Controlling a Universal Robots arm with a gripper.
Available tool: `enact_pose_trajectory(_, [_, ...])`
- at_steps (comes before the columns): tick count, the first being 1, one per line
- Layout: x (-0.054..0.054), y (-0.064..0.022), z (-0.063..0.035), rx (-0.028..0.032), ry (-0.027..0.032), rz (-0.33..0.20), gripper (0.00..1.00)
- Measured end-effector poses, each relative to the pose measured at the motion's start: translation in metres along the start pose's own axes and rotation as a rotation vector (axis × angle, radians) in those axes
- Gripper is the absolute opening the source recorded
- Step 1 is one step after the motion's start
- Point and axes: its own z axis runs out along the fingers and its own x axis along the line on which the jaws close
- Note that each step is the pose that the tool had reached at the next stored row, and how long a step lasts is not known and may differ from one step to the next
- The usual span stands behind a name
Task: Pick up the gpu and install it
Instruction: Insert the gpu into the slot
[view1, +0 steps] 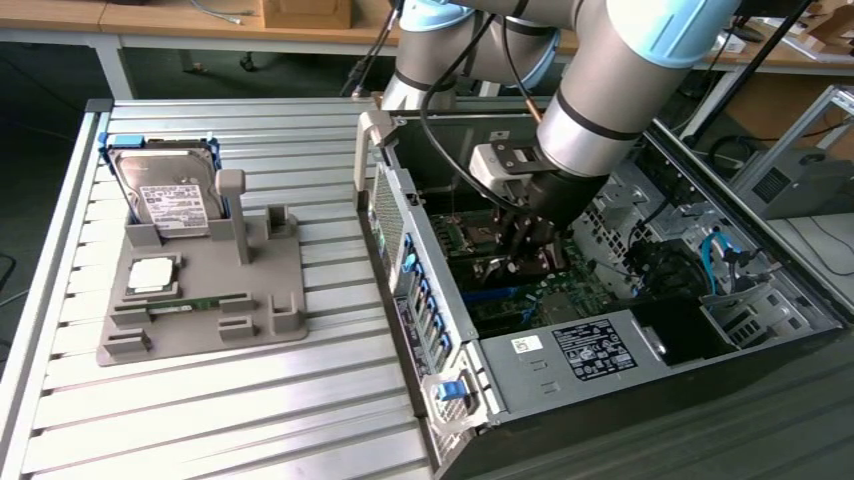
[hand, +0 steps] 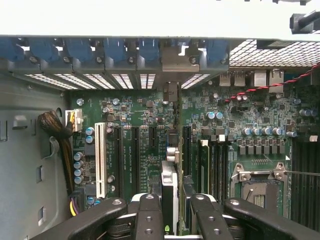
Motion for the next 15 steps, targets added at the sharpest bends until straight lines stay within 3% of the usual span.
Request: enact_pose_trajectory(15, [-0.0002,0.0035,0.0003,0.0008,-0.0002,0.007,0.27])
